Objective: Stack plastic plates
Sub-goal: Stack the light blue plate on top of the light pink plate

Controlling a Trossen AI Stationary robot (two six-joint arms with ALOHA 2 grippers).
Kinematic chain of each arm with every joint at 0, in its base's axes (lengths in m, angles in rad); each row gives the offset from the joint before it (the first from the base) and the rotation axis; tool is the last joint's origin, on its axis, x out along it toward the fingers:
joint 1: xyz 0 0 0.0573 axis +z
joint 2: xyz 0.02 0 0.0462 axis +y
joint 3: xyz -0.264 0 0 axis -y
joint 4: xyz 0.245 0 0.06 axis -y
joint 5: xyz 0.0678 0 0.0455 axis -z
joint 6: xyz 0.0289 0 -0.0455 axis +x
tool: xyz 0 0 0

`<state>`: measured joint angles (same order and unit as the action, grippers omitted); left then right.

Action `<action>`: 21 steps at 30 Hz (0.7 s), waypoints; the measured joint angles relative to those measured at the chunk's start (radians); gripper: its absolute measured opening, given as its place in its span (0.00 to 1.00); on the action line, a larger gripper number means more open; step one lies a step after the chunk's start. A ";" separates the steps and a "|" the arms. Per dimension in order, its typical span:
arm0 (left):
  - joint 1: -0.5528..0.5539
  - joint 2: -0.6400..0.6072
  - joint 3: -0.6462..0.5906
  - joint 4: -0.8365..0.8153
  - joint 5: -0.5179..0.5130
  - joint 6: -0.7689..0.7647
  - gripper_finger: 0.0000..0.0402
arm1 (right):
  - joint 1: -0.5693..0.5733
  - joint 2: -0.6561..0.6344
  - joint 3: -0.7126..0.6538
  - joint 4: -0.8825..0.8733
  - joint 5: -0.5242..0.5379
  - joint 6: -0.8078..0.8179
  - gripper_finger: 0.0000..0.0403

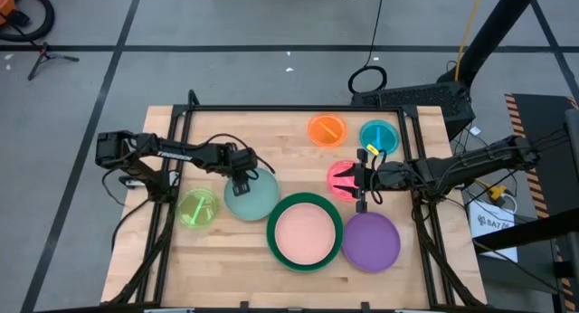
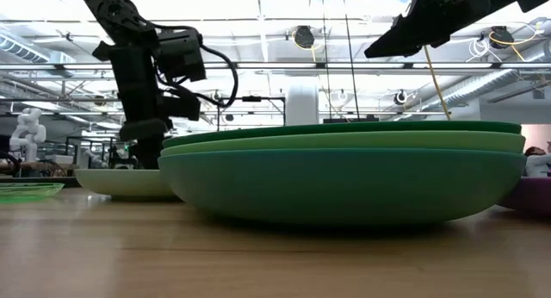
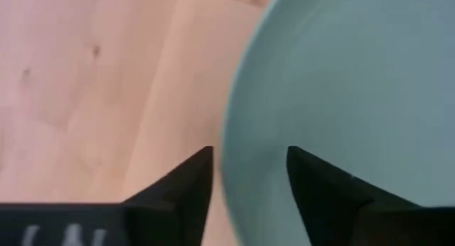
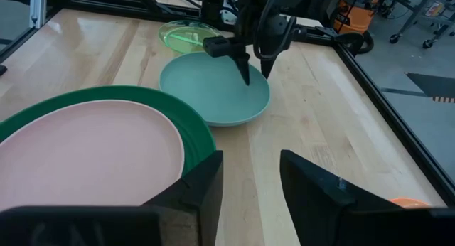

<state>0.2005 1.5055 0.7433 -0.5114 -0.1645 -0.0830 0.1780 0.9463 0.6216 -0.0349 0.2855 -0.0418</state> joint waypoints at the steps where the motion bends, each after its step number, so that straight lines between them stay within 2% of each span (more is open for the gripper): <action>1: 0.000 0.000 0.000 -0.006 -0.014 -0.006 0.41 | 0.000 0.000 0.000 0.000 0.000 0.000 0.33; 5: 0.000 0.000 0.000 -0.041 -0.077 -0.030 0.27 | 0.000 0.000 0.000 0.000 0.000 0.000 0.33; 11: 0.000 -0.001 0.000 -0.043 -0.101 -0.048 0.12 | 0.000 0.000 0.000 0.001 0.000 0.000 0.33; 16: 0.000 -0.003 0.002 -0.041 -0.118 -0.085 0.05 | 0.000 0.000 0.000 0.010 0.000 0.001 0.33; 21: -0.002 -0.021 0.001 -0.039 -0.125 -0.097 0.04 | 0.000 0.000 0.000 0.010 0.001 0.023 0.33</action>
<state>0.1985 1.4844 0.7447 -0.5507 -0.2895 -0.1797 0.1780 0.9463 0.6216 -0.0250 0.2863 -0.0193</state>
